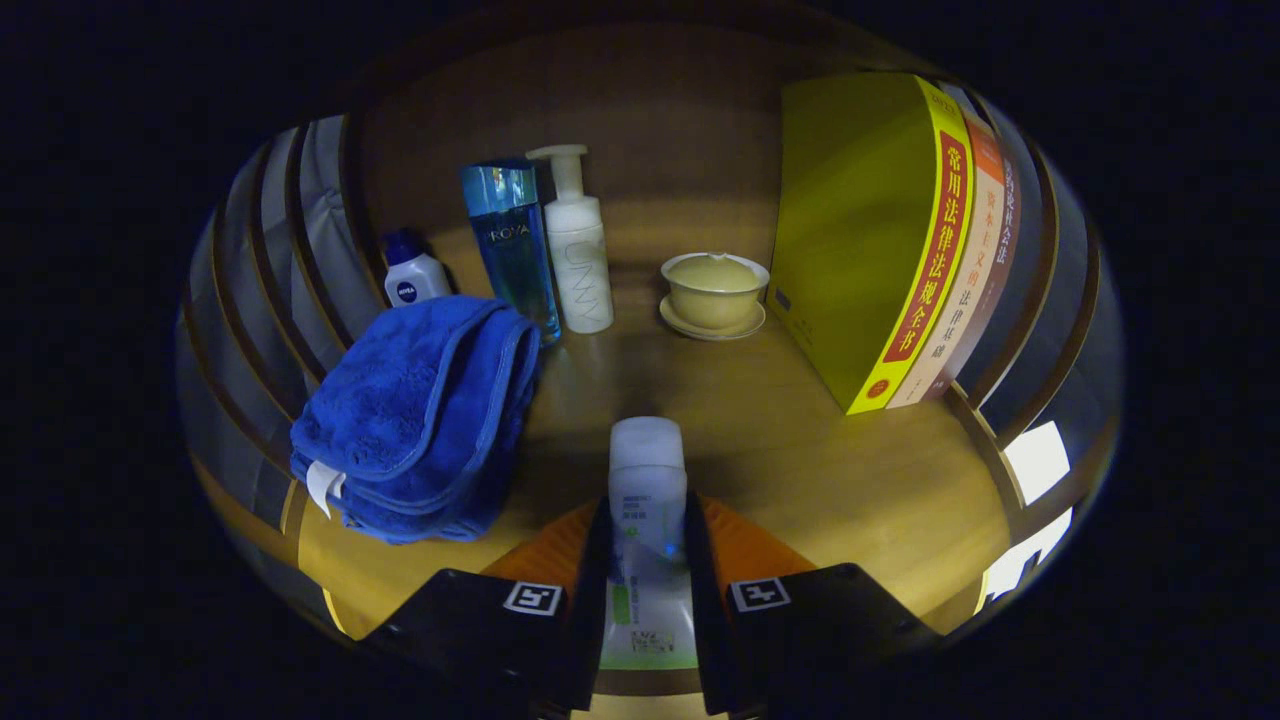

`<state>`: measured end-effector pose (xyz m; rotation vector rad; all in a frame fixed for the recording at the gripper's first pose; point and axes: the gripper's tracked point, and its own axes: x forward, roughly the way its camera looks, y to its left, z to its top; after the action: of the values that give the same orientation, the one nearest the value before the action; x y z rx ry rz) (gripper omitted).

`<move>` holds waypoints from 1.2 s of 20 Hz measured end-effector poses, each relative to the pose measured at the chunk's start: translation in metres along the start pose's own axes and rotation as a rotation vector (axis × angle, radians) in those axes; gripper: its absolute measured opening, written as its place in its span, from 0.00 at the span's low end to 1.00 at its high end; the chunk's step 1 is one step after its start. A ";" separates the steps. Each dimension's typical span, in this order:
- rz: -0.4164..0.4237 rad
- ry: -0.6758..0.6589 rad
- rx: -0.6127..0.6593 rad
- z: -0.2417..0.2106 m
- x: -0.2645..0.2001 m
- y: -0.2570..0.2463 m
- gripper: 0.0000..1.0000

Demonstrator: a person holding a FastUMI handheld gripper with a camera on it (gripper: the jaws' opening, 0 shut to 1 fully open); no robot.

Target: Pull open the drawer, take out the items inside it, and place them on the countertop above the cabinet.

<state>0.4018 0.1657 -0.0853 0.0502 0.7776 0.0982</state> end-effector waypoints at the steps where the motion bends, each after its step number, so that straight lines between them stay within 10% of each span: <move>1: 0.002 -0.002 0.002 0.000 -0.001 0.000 0.50; 13: 0.038 -0.026 0.041 0.001 -0.025 0.003 1.00; 24: 0.173 -0.464 -0.041 0.017 -0.209 0.026 0.99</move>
<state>0.2642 0.1689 0.0745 0.0973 0.3063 0.2574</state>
